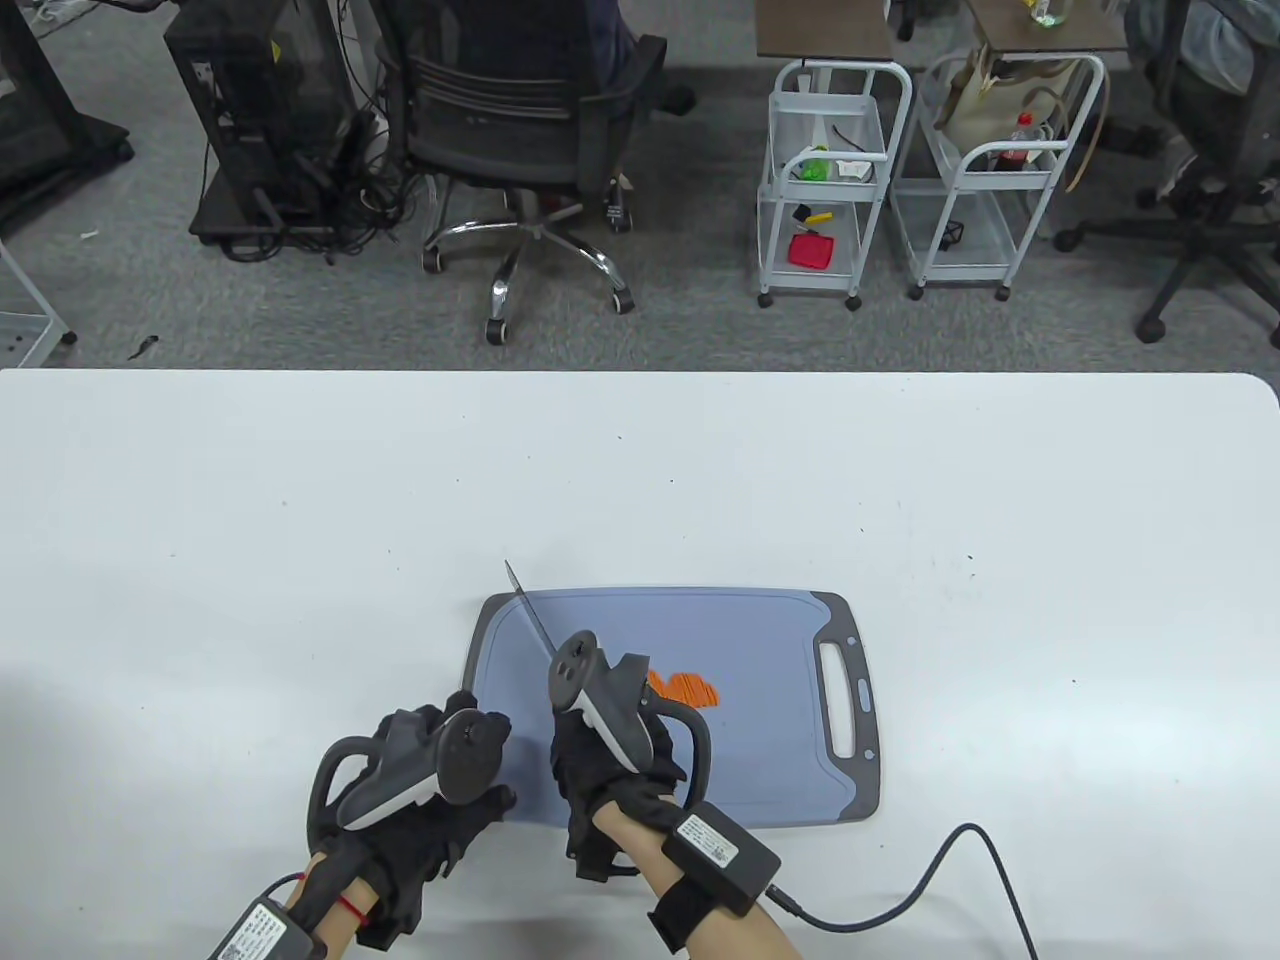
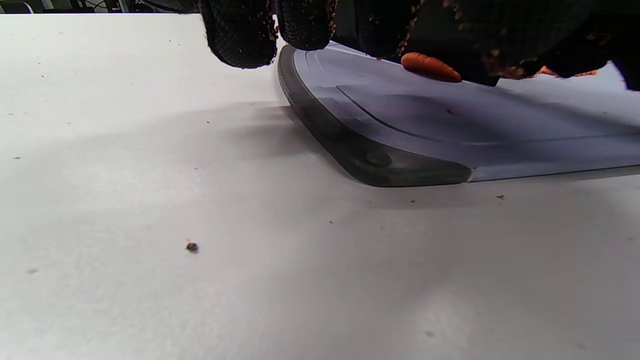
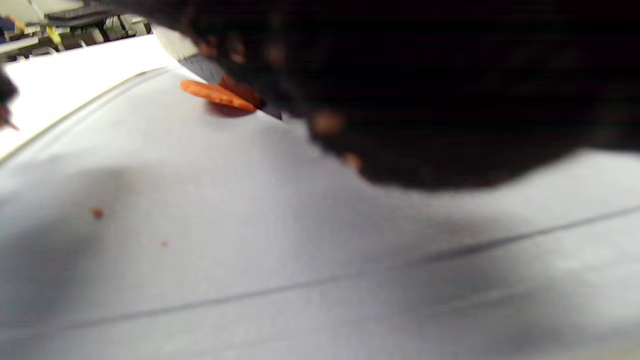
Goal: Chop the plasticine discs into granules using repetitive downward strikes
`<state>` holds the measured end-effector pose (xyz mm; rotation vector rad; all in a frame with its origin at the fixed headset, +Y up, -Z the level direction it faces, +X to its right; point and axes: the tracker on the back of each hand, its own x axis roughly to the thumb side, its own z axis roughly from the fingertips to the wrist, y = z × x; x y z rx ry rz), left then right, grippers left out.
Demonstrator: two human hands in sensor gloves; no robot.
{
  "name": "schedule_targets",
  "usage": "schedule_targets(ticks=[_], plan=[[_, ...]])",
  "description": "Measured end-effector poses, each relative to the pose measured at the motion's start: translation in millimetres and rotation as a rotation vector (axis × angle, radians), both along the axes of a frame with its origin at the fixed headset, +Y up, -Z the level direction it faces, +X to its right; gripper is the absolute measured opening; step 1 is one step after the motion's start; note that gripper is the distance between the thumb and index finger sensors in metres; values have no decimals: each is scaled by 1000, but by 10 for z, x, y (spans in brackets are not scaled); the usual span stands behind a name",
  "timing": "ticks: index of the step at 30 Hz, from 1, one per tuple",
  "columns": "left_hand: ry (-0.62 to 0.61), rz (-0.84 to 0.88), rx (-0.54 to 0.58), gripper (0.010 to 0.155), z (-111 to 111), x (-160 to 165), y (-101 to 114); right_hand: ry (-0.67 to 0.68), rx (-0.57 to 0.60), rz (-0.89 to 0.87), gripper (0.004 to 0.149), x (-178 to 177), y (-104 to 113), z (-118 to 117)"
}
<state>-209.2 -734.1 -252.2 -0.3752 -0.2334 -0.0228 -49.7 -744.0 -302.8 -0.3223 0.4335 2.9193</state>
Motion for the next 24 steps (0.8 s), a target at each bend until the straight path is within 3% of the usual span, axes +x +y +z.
schedule_targets(ticks=[6, 10, 15, 16, 18, 22, 24], plan=[[5, 14, 10, 77, 16, -16, 25, 25, -16, -2, 52, -30, 76, -145], [12, 22, 13, 77, -2, -29, 37, 37, 62, -90, 52, 31, 156, 60], [5, 11, 19, 77, 8, -15, 43, 6, 13, -58, 53, 34, -14, 63], [4, 9, 28, 77, 8, -10, 58, -20, -43, -67, 53, 45, 6, 10], [7, 13, 39, 77, 11, -15, 75, -5, -7, -61, 53, 17, -23, -29], [4, 18, 35, 77, 20, -23, 74, 18, -41, -21, 52, -35, 82, -111], [7, 21, 29, 77, 10, -29, 65, 35, -10, -55, 52, -7, 148, -41]])
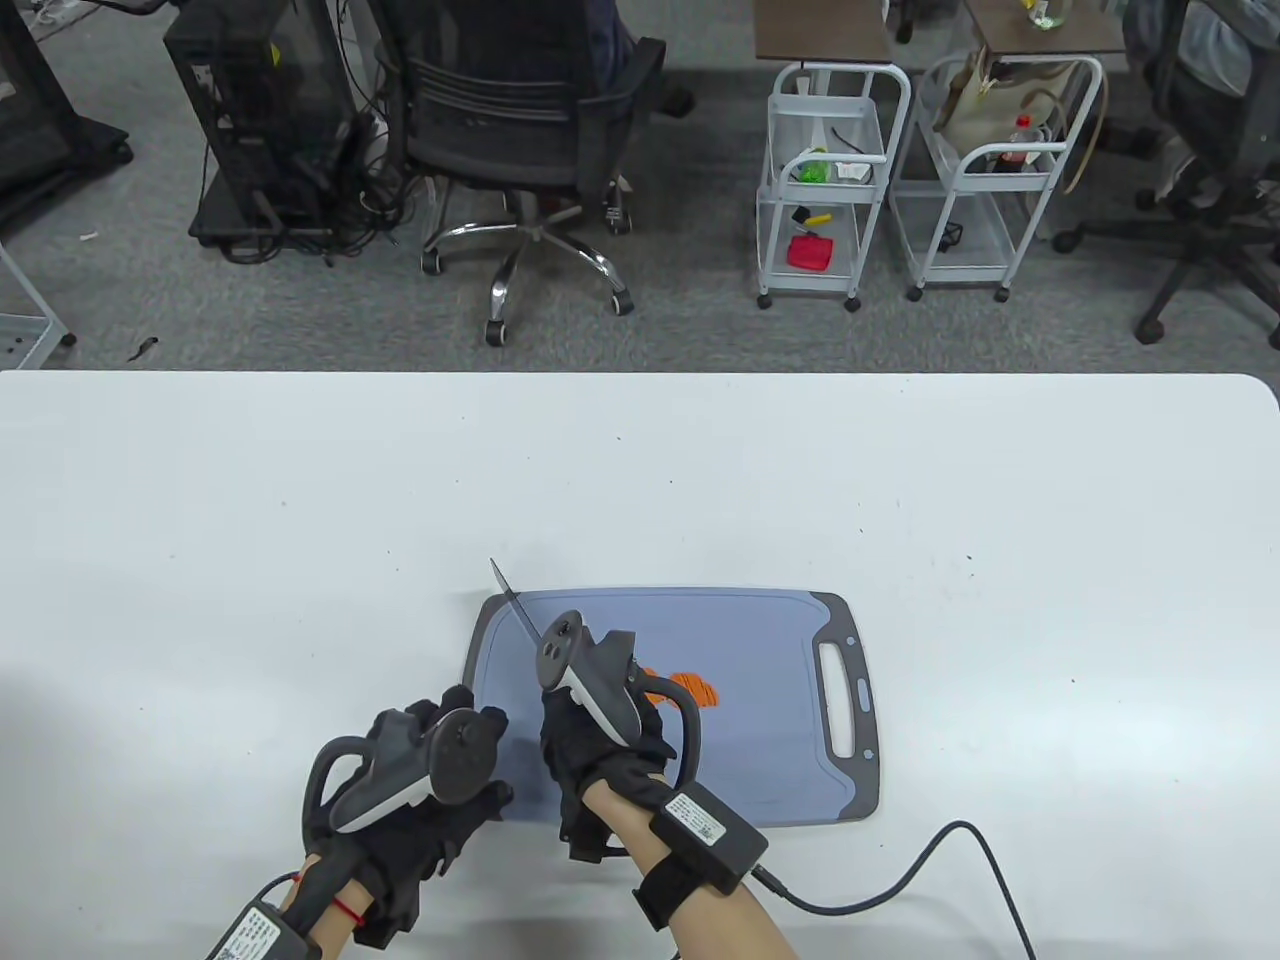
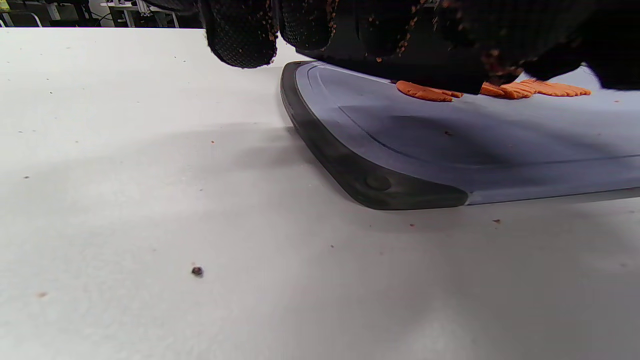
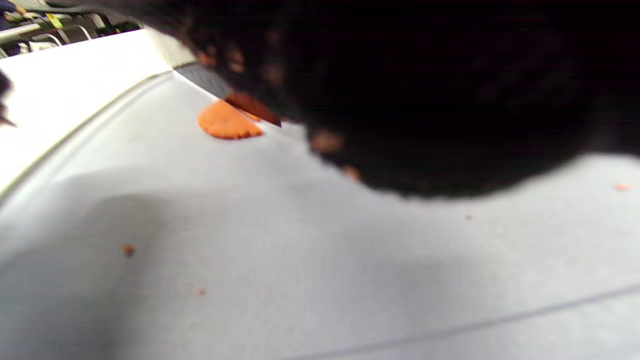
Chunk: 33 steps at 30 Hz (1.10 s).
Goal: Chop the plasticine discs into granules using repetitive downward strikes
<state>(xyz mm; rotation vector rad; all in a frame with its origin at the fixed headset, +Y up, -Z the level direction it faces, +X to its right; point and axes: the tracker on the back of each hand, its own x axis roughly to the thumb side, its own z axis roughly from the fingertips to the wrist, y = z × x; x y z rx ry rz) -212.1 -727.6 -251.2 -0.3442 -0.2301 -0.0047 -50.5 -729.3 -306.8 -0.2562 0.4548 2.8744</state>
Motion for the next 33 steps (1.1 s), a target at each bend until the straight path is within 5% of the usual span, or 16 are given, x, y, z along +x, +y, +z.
schedule_targets(ticks=[4, 8, 16, 21, 33], plan=[[0, -10, -5, 77, -7, 8, -17, 6, 31, 22, 53, 0, 42, 131], [-7, -14, -9, 77, 11, 27, -25, -36, 10, -6, 53, -21, -169, 127], [10, -3, -22, 77, 7, -19, -54, -17, 26, 64, 52, -139, -91, -61], [17, 5, -16, 77, -23, -33, -34, -15, 49, -20, 52, -29, -24, 120], [2, 3, -1, 77, 11, -17, -17, -27, 11, 11, 53, -139, -112, -17]])
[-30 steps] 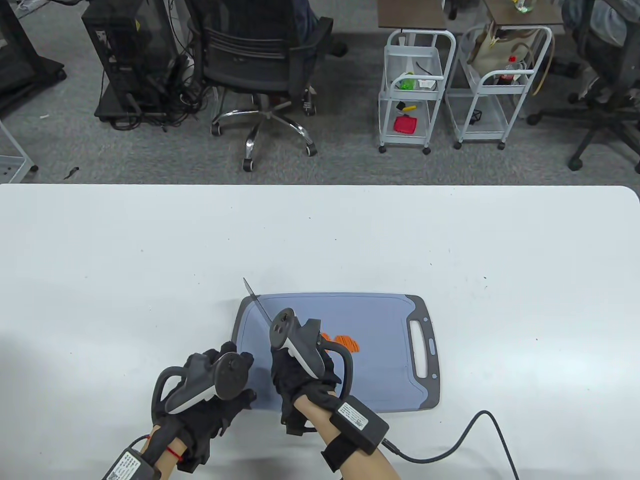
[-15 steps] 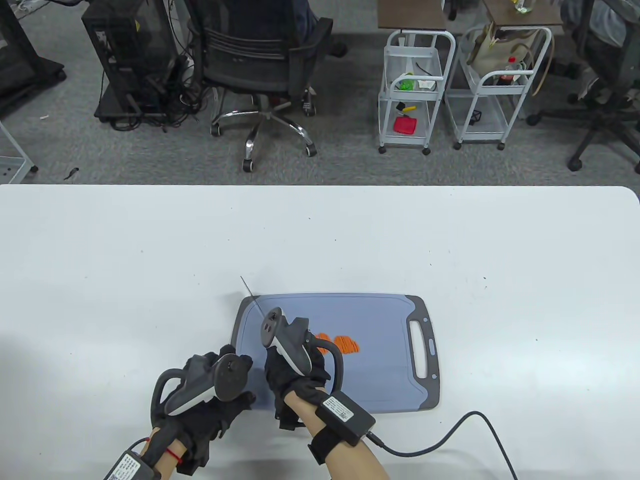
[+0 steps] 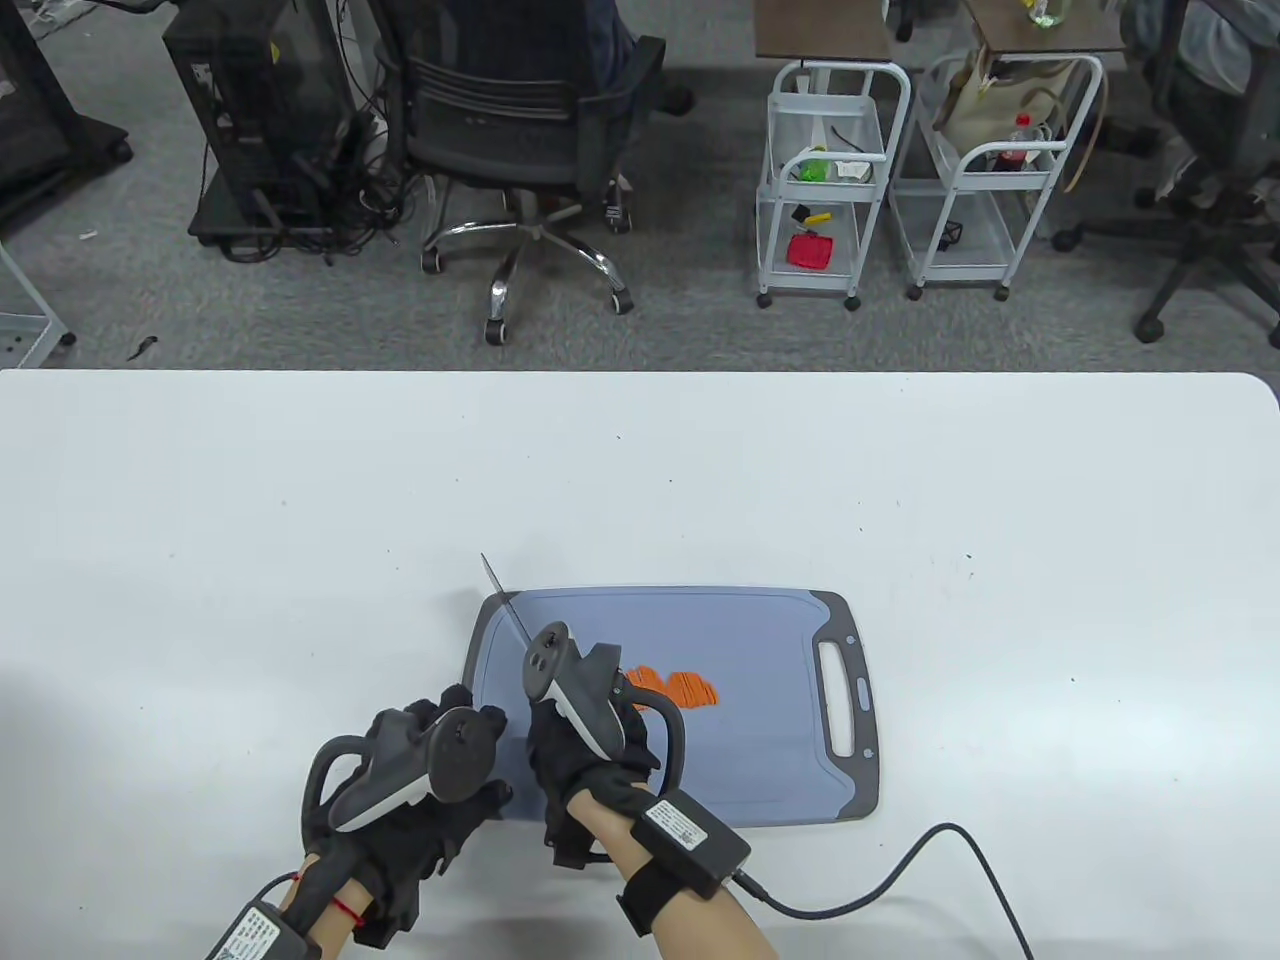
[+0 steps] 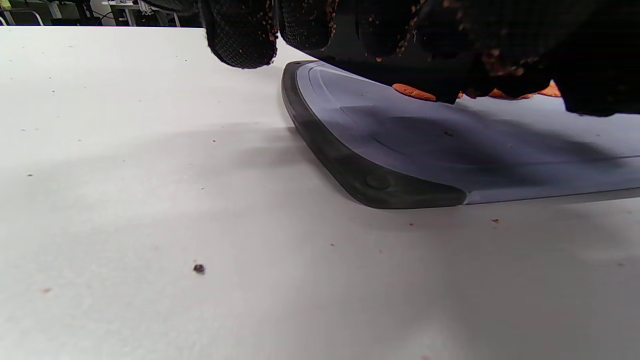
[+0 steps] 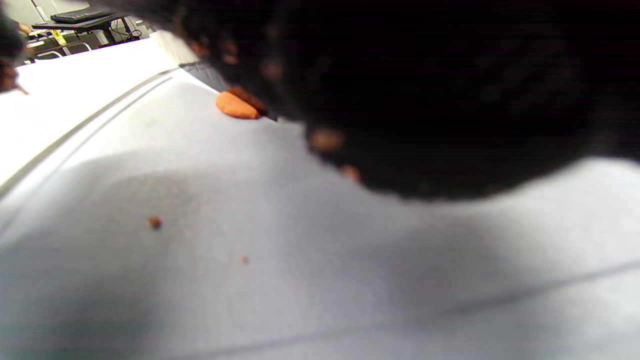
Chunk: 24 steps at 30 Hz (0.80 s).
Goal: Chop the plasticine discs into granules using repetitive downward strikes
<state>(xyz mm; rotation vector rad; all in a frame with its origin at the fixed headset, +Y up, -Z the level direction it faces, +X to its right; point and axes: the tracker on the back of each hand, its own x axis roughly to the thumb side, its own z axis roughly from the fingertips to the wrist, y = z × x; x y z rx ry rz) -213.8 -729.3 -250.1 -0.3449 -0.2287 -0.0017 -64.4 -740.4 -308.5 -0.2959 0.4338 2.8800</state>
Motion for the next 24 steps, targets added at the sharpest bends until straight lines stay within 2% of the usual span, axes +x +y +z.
schedule_targets(ticks=[3, 6, 11, 17, 20, 24], plan=[[8, 9, -5, 77, -8, -16, -1, 22, 71, -20, 53, 60, 89, 147], [9, -9, 4, 77, -13, -25, -7, 33, 42, -15, 53, 57, 78, 184], [12, -8, -1, 77, -14, -23, -6, -3, 9, -4, 53, 12, -54, 67], [12, -2, 2, 77, -10, -29, -3, 4, -25, -49, 53, -15, -13, -105], [16, 1, -1, 77, -18, -29, -8, 13, 37, -117, 53, 77, 107, 6], [12, -18, -10, 77, -21, -16, -34, -3, 30, -51, 53, 137, 151, 127]])
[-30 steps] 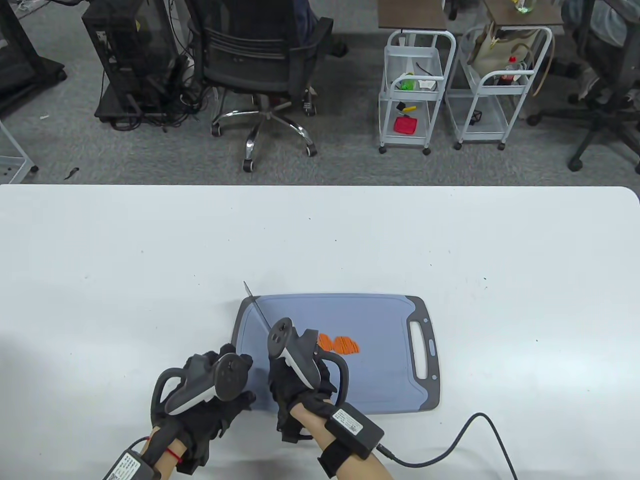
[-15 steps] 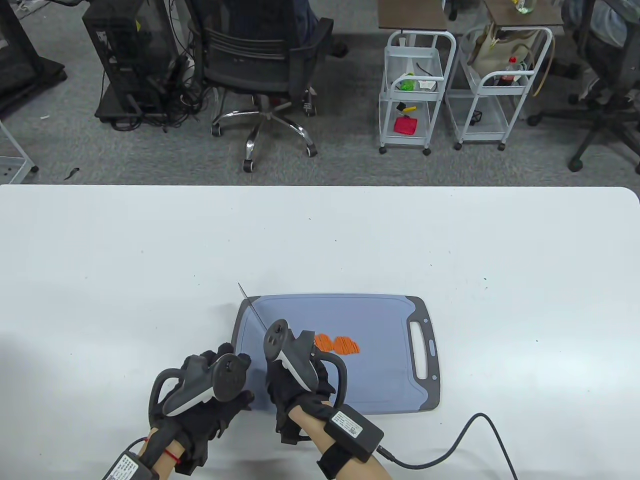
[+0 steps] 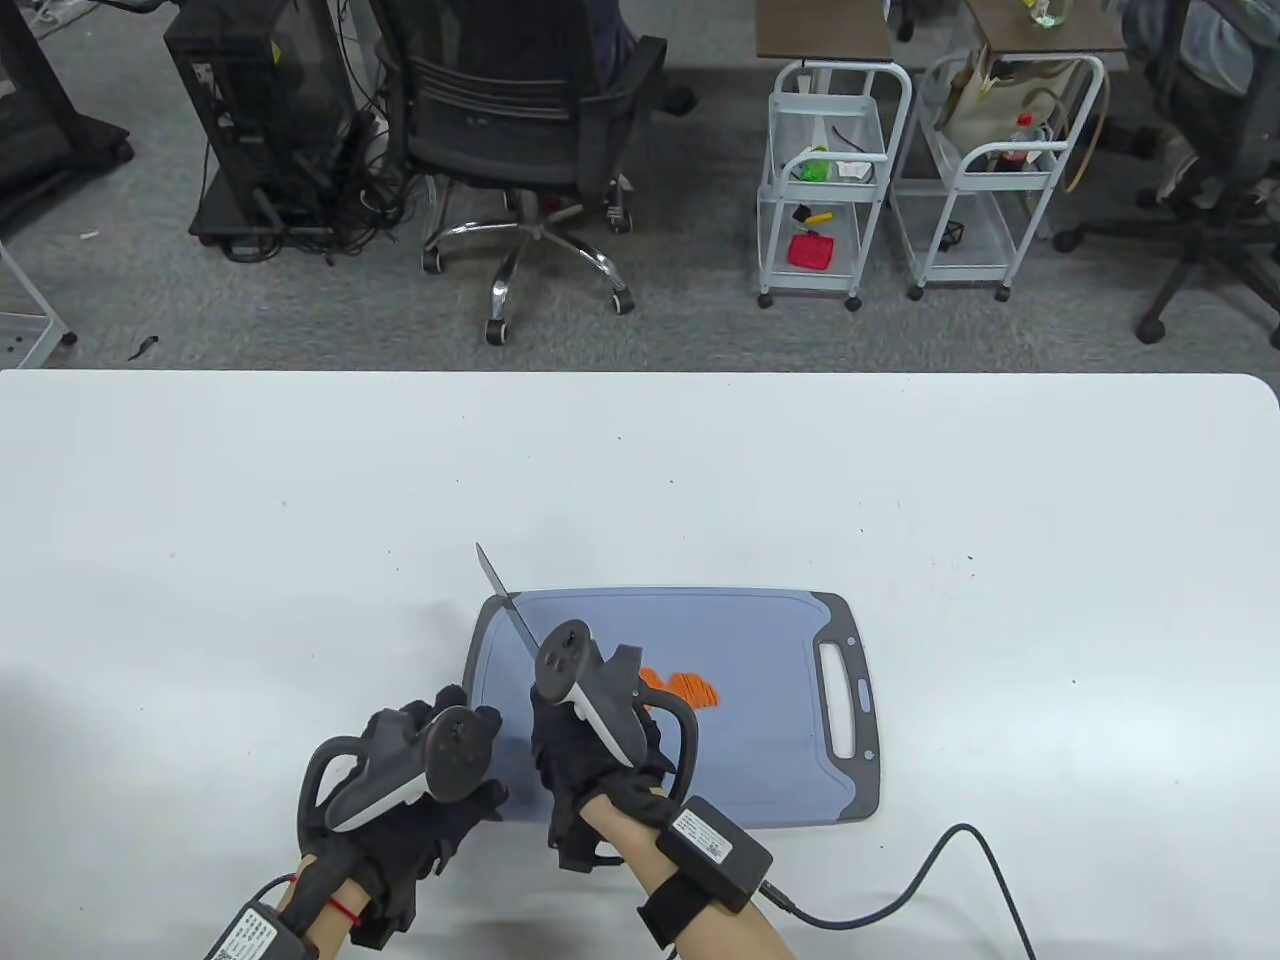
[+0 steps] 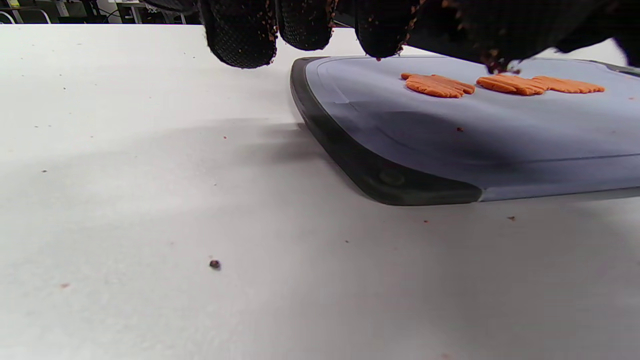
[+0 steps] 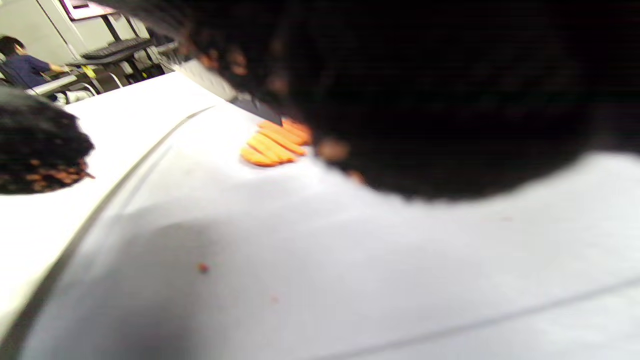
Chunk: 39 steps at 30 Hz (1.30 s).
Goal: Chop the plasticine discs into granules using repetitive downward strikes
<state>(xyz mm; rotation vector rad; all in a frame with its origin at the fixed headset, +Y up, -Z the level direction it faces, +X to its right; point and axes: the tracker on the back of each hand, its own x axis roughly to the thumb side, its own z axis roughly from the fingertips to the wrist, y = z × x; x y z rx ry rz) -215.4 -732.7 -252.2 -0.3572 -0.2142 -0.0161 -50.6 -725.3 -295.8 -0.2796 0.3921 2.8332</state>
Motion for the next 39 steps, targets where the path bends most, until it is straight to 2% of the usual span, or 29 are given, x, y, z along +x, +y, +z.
schedule_targets(ticks=[2, 3, 5, 9, 12, 16, 20, 25, 27, 32, 33, 37, 39], plan=[[-2, -3, -2, 77, 1, 6, -5, -3, -52, -26, 53, 6, -96, 1], [-3, -2, -1, 77, 2, 8, -4, -18, -60, 25, 53, -10, -157, 1], [-3, 0, -3, 77, 3, 8, -5, -29, 12, 23, 53, -46, -204, -7], [-5, -5, -8, 77, 8, 12, 0, -46, -69, -41, 53, 4, -202, -156], [-4, 8, -2, 77, 8, 0, 12, -44, -101, -75, 53, 66, -160, -177], [2, 13, 4, 77, -4, -15, 30, -66, -97, -261, 53, 192, -88, -28], [0, 5, 0, 77, 5, -5, 29, -129, -213, -348, 54, 176, -289, 54], [-8, 4, -2, 77, 11, 13, 21, -246, -177, -369, 54, 413, -306, 117], [-12, -1, -5, 77, 10, 23, 16, -290, -202, -418, 54, 577, -325, 176], [-21, -11, -11, 77, 17, 42, 4, -308, -173, -519, 54, 888, -277, 348], [-21, -11, -11, 77, 18, 44, 4, -307, -158, -520, 54, 923, -245, 365], [-21, -12, -12, 77, 20, 51, 5, -352, 6, -340, 54, 1297, 10, 399], [-20, -12, -10, 77, 19, 52, 4, -377, 17, -222, 55, 1405, 22, 378]])
